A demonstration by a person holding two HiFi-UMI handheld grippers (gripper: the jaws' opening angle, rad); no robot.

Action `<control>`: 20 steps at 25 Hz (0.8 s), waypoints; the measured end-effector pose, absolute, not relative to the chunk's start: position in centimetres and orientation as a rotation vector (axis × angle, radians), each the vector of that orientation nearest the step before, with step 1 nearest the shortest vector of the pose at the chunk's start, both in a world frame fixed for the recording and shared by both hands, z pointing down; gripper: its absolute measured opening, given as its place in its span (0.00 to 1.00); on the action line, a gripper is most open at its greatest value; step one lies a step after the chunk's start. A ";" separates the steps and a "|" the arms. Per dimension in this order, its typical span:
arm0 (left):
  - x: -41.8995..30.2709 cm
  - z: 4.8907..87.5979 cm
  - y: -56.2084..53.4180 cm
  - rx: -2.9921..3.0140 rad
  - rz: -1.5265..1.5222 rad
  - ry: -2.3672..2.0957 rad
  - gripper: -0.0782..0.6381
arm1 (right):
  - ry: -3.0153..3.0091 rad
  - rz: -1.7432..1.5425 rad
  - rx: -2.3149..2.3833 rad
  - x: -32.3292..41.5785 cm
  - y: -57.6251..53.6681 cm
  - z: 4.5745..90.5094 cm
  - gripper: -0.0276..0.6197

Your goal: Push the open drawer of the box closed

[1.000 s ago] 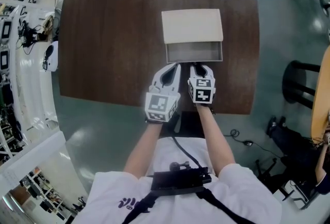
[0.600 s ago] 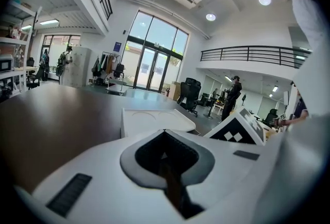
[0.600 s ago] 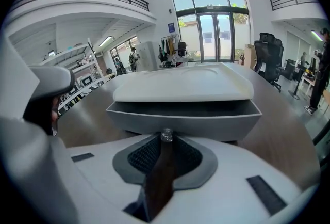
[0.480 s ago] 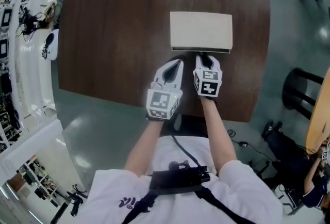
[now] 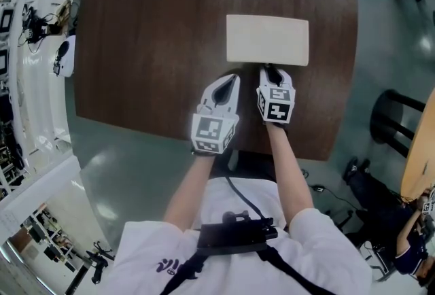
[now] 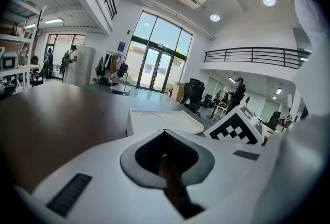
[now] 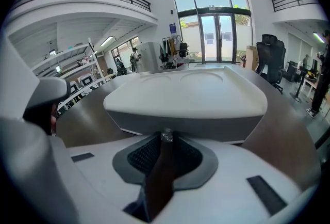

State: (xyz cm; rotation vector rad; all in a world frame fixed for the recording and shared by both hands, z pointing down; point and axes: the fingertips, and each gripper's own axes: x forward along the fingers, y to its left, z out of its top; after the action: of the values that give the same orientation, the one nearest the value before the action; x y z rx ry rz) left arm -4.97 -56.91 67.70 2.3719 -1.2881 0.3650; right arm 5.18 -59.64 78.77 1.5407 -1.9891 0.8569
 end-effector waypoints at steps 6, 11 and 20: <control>-5.8 66.3 -55.8 2.404 0.351 -1.282 0.12 | -1.969 0.893 1.574 5.1 -58.3 78.4 0.16; -6.7 63.8 -53.9 2.446 0.315 -1.274 0.12 | -2.004 0.873 1.643 4.8 -55.7 74.5 0.16; -6.1 55.1 -49.1 2.609 0.187 -1.284 0.12 | -2.300 0.567 1.843 3.4 -49.5 58.9 0.05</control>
State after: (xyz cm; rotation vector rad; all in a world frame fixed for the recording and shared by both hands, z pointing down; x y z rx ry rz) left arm -6.07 -49.09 55.14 2.6088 -1.2843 0.1874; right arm 3.37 -49.49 58.92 1.8431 -2.3003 0.5666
